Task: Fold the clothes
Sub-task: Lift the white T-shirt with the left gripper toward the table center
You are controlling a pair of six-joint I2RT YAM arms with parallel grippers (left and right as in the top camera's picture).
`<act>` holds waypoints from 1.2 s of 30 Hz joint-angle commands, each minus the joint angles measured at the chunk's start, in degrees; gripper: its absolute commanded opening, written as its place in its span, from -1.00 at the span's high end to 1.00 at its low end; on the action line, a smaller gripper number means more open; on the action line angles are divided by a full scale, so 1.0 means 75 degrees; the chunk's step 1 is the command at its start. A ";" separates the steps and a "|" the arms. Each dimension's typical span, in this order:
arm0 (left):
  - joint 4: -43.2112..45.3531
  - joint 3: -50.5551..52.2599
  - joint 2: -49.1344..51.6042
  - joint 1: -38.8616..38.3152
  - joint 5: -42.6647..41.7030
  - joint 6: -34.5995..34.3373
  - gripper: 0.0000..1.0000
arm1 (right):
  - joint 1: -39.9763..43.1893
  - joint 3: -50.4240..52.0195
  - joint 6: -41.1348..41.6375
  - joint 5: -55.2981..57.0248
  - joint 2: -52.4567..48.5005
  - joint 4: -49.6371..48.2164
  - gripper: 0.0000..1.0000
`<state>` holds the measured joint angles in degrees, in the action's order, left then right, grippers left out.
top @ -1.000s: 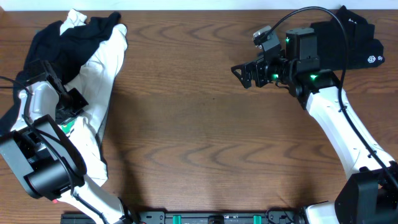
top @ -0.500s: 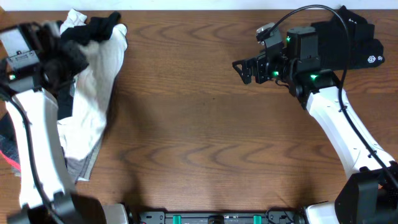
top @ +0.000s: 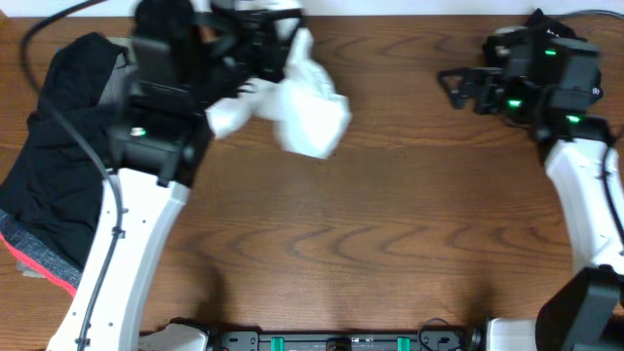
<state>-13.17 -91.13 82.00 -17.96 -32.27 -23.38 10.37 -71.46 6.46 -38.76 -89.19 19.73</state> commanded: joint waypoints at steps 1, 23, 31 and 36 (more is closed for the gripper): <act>0.0758 -0.0184 0.0236 -0.0609 -0.0154 -0.0478 0.88 | 0.0644 -0.0102 0.0105 -0.1113 0.0498 0.0099 -0.98; 0.1900 -0.0181 0.0487 -0.1431 0.3410 0.0860 0.88 | -0.0233 -0.0102 -0.1186 -0.2442 0.2022 0.1236 -0.98; 0.1816 -0.0181 0.0501 -0.1431 0.3858 0.1029 0.88 | -0.2215 -0.0102 -0.1183 -0.1941 0.2323 0.1014 -0.99; 0.1818 -0.0181 0.0495 -0.1431 0.3858 0.1026 0.88 | -0.3523 -0.0099 -0.1154 -0.0364 0.2101 0.0950 -0.98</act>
<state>-0.10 -91.13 86.48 -28.93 -4.51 -16.73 -12.16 -71.48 -1.34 -49.34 -72.23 27.18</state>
